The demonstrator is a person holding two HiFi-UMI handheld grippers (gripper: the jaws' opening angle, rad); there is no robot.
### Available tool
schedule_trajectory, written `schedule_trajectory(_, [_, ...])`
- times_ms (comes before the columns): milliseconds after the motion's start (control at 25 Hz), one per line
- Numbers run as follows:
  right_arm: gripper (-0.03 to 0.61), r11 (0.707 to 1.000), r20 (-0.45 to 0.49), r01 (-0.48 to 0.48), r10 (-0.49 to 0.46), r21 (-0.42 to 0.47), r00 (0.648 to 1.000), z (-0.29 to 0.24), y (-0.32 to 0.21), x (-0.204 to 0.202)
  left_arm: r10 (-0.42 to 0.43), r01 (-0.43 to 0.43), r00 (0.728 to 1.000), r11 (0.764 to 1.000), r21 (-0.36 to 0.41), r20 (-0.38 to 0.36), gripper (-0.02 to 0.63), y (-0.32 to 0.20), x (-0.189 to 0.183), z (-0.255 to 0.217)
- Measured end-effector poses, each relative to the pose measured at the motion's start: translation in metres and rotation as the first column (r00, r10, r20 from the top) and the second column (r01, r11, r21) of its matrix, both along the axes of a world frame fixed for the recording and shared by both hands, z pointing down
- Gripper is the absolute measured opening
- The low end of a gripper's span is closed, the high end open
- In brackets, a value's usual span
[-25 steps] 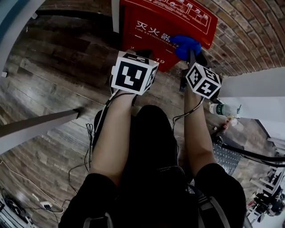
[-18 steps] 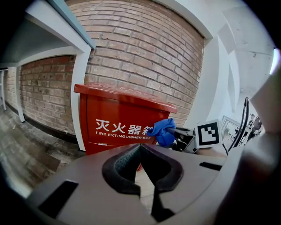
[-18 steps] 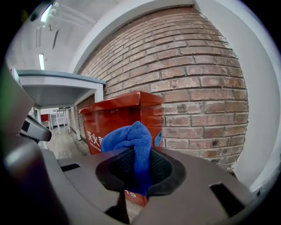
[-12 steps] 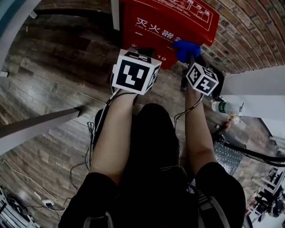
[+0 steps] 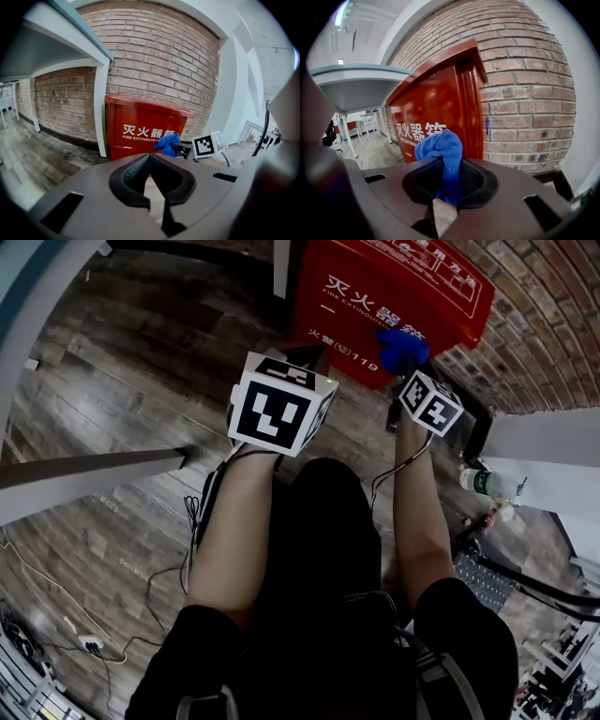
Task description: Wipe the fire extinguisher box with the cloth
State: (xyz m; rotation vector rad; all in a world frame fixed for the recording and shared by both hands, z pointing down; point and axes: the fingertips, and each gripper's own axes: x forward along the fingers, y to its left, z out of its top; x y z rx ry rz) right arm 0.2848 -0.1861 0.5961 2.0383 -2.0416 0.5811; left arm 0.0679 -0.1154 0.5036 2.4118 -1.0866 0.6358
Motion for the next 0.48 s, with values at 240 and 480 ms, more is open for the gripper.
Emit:
schedule_trajectory(240, [0.083,0.997,0.026,0.071,-0.071,0.018,0.997,-0.010,-0.028,-0.045,-0.053,0.053,0.995,0.999,-0.003,-0.086,0.008,-0.011,-0.017,-0.008])
schedule_trajectory(480, [0.083,0.995,0.072,0.100,-0.102,0.023,0.992,-0.015,-0.049,-0.087,-0.072,0.072,0.997,0.997,-0.012,0.014,0.008,-0.016,-0.040,0.009])
